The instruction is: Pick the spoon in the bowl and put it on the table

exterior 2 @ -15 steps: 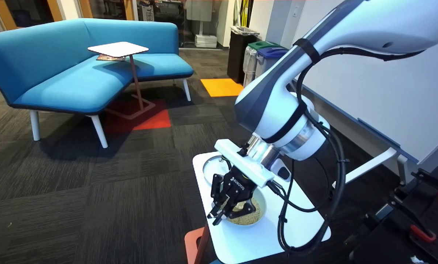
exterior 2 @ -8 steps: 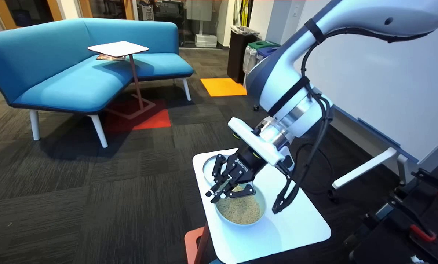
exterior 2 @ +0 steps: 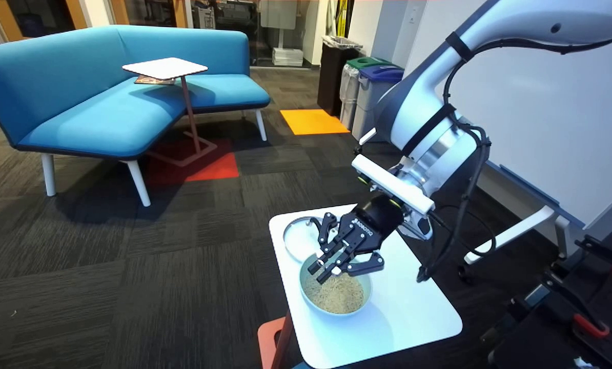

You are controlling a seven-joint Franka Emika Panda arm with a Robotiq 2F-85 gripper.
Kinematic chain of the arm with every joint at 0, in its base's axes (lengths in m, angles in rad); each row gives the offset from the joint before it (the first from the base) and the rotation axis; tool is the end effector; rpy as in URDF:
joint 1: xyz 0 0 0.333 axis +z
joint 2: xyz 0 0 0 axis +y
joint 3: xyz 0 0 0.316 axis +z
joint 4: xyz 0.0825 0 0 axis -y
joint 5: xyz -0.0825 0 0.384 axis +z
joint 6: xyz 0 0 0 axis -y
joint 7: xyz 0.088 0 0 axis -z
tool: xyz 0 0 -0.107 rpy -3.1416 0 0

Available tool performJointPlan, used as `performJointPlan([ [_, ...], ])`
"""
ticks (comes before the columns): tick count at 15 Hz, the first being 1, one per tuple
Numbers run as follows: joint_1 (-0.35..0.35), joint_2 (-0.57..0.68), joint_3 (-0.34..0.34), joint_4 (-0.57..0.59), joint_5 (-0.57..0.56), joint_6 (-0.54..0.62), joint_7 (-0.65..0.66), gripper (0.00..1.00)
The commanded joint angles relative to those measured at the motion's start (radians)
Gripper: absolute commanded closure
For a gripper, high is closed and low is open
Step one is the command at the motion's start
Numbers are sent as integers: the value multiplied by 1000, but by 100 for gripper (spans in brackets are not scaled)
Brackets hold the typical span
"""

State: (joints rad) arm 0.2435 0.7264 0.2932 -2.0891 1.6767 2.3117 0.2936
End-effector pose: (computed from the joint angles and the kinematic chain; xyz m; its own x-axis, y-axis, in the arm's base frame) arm 0.4367 0.2995 0.0679 0.1178 -0.4441 -0.8882 -0.9875 -0.1465 -0.0576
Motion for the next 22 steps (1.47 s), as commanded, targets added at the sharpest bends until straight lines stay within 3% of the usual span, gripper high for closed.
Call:
performJointPlan([
  [1, -31, -58, -39, -80, 18, -154, -49, 95],
  [12, -112, 61, -145, -56, -21, -719, -294, 95],
  [17, -113, 124, -177, -30, -31, -882, -365, 95],
  [22, -98, 151, -197, -9, -34, -936, -380, 95],
])
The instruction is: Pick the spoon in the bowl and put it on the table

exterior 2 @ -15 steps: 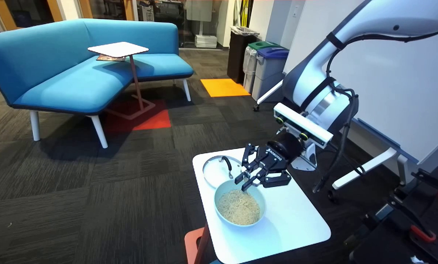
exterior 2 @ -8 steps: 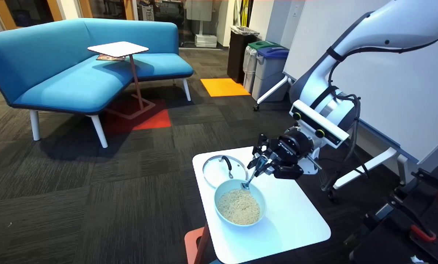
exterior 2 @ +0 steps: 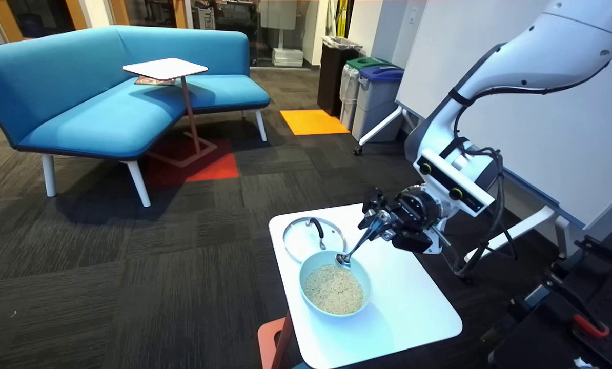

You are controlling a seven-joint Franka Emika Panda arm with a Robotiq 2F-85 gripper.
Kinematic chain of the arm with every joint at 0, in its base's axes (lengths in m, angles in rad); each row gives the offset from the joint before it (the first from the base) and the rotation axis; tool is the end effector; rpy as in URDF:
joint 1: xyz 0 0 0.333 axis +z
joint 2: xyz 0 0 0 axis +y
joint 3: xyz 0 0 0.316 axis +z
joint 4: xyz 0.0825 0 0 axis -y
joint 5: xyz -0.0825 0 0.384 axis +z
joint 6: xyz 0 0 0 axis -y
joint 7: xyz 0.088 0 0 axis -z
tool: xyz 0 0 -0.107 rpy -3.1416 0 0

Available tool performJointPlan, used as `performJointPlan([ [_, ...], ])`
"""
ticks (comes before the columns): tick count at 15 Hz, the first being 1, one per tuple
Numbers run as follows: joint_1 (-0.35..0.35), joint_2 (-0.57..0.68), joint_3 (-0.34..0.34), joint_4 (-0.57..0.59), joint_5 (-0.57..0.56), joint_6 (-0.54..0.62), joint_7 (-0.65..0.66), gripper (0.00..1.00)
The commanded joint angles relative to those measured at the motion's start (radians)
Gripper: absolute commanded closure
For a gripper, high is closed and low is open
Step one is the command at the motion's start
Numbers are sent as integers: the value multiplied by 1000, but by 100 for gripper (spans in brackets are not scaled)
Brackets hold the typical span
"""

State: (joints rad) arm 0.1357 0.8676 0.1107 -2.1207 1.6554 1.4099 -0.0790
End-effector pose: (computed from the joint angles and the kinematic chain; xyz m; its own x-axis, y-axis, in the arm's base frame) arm 0.4168 0.2343 0.0526 0.1911 0.2779 -0.9414 -0.9712 -0.0859 -0.2224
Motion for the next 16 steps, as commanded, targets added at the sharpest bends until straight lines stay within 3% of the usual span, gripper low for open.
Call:
performJointPlan([
  [1, 26, -10, -22, 12, 2, 8, -7, 95],
  [6, 108, -151, -32, -71, -9, 189, -112, 95],
  [12, 205, -445, -6, -265, -27, 468, -94, 95],
  [16, 232, -616, 25, -352, -77, 686, -60, 95],
])
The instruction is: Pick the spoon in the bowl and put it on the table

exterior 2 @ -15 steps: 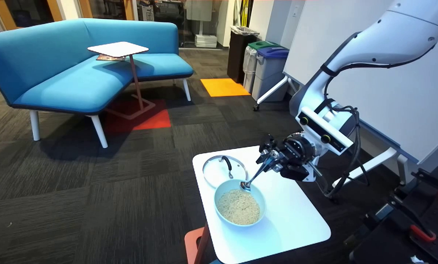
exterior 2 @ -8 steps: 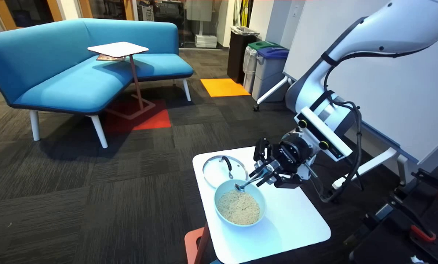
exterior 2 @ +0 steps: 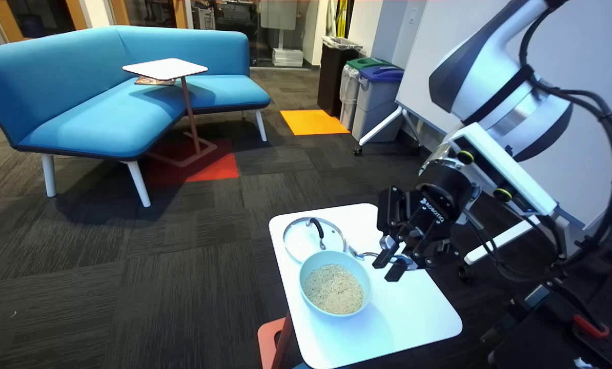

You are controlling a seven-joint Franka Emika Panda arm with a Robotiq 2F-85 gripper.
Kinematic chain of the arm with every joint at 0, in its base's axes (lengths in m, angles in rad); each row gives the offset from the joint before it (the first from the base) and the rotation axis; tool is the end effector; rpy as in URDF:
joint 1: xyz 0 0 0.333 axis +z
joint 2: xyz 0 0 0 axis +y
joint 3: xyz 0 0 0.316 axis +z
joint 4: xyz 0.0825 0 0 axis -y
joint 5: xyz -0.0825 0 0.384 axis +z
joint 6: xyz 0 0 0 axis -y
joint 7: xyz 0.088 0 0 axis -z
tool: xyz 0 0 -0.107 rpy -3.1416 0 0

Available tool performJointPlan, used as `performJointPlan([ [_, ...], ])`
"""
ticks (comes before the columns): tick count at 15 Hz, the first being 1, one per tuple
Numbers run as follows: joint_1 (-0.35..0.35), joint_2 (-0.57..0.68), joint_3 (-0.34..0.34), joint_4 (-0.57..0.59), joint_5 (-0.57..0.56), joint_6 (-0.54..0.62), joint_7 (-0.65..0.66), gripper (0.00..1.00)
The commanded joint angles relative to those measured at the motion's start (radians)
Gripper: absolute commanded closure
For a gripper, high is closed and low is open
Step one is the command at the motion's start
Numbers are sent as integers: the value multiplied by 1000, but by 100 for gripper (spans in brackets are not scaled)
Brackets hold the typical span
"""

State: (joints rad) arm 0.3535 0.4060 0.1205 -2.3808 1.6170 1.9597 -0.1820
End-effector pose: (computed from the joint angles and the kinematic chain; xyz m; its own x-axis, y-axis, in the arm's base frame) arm 0.3754 0.2711 0.1505 0.5752 -0.0952 -0.8125 -0.7735 -0.3866 -0.5023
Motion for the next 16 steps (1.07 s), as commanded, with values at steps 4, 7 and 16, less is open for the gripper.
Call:
performJointPlan([
  [4, 26, -196, 61, -76, -134, 387, 114, 95],
  [7, 40, -177, 92, -53, -241, 580, 193, 95],
  [16, 58, -80, 119, -66, -730, 975, 562, 82],
])
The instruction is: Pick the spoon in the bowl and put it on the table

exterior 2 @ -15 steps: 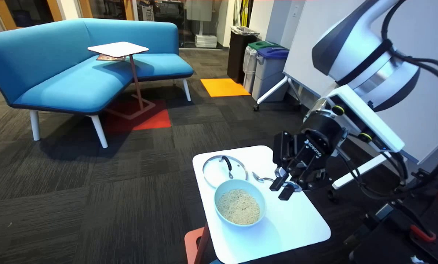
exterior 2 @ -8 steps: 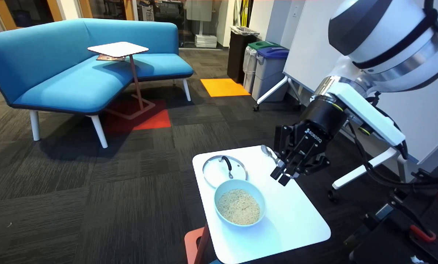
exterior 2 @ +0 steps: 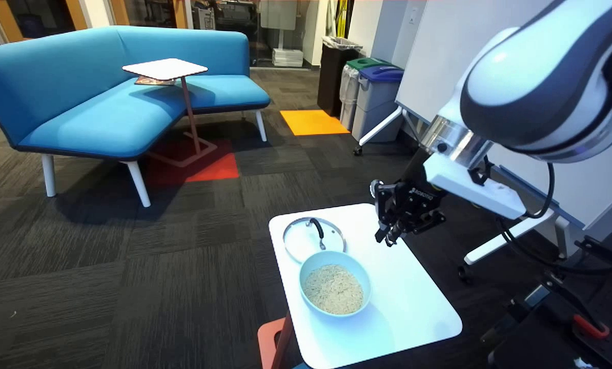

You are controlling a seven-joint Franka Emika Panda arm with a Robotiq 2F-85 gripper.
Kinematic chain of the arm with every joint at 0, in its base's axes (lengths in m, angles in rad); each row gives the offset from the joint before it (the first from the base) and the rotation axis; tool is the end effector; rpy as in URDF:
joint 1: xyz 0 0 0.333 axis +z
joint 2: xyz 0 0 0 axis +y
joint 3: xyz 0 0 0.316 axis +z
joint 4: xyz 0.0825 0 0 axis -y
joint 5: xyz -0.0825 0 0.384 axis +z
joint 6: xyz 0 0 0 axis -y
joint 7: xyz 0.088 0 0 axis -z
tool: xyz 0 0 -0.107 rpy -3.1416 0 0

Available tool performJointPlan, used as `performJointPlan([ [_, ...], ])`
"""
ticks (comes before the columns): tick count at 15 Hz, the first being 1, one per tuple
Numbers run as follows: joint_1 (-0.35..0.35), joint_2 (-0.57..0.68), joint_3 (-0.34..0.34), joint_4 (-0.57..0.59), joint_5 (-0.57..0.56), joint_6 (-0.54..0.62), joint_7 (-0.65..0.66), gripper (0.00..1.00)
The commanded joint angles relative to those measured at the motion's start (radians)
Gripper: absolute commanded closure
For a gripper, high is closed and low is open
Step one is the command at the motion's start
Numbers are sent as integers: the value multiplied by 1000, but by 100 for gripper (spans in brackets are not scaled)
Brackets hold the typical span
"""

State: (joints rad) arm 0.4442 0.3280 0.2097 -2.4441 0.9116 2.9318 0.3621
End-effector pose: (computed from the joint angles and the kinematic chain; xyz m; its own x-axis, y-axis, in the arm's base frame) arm 0.4061 0.2542 0.1769 0.8250 -0.5472 -0.1411 -0.5623 -0.7704 -0.3003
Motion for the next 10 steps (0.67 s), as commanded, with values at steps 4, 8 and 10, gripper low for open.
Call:
performJointPlan([
  [4, 20, 69, -11, 6, -124, 85, 132, 95],
  [8, -7, 124, -99, 19, -290, 44, 118, 95],
  [10, -50, 156, -122, 47, -388, -9, 86, 95],
])
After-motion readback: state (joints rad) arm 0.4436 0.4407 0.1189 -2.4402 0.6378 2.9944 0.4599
